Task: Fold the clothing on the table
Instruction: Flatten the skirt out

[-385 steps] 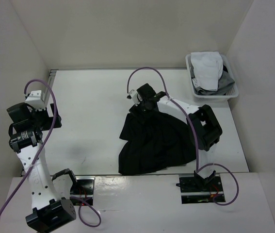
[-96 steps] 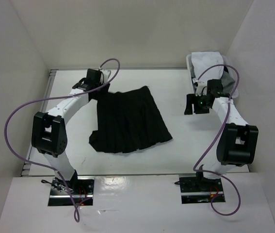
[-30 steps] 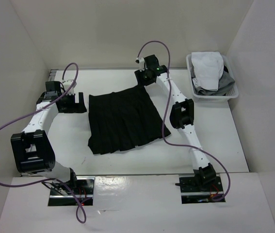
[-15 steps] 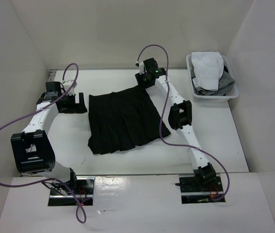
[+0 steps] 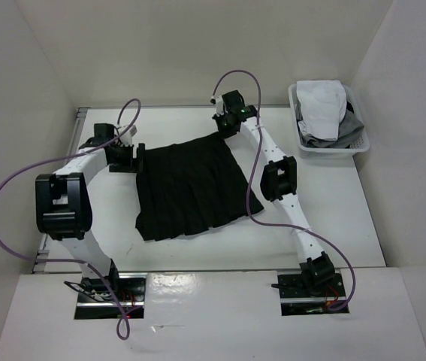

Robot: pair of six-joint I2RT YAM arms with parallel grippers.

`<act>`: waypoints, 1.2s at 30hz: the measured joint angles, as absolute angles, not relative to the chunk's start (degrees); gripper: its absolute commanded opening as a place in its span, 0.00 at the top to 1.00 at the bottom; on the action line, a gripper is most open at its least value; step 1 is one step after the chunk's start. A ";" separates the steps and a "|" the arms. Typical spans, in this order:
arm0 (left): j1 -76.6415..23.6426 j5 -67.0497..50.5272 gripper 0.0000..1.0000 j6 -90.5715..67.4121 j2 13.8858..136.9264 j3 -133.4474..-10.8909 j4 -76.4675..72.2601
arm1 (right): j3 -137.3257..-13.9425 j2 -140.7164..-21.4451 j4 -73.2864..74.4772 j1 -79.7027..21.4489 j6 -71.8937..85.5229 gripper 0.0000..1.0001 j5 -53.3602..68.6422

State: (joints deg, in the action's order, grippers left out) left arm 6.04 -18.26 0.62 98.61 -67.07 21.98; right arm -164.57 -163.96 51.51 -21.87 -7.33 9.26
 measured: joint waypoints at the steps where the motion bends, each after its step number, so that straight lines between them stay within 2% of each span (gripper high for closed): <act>1: 5.52 -18.24 0.04 -0.10 100.22 -67.92 21.39 | -164.57 -163.96 51.66 -21.87 -7.33 1.00 9.26; 8: 3.99 -17.15 0.08 -3.57 108.47 -73.36 16.21 | -164.57 -163.96 52.18 -21.87 -7.42 1.00 9.43; 11: 3.99 -16.29 0.14 -4.78 110.00 -75.24 14.50 | -164.57 -163.96 52.31 -21.87 -7.57 1.00 9.63; 13: 3.99 -15.86 0.21 -5.06 110.65 -76.29 13.65 | -164.57 -163.96 52.40 -21.87 -7.60 1.00 9.72; 14: 4.10 -15.68 0.32 -5.02 111.02 -76.90 13.28 | -164.57 -163.96 52.40 -21.87 -7.62 1.00 9.74; 17: 4.34 -15.70 0.49 -5.34 112.53 -78.70 12.34 | -164.57 -163.96 52.47 -21.87 -7.77 1.00 9.89; 21: 4.78 -15.68 0.49 -5.21 114.89 -80.29 11.75 | -164.62 -163.96 52.75 -21.87 -7.79 1.00 10.13; 26: 5.19 -14.46 0.42 -4.89 115.81 -80.38 11.73 | -164.70 -163.96 53.21 -21.87 -7.88 1.00 10.66; 31: 5.61 -12.93 0.42 -4.75 116.38 -81.28 11.70 | -165.07 -163.96 53.95 -21.87 -8.38 1.00 11.22; 36: 5.98 -12.45 0.50 -4.49 118.69 -84.16 11.64 | -165.10 -163.96 54.15 -21.87 -8.43 1.00 11.40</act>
State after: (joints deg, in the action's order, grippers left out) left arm 5.98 -12.45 -4.49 118.69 -84.16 11.64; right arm -165.10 -163.96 54.15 -21.87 -8.43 11.40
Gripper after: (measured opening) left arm 0.526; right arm 0.020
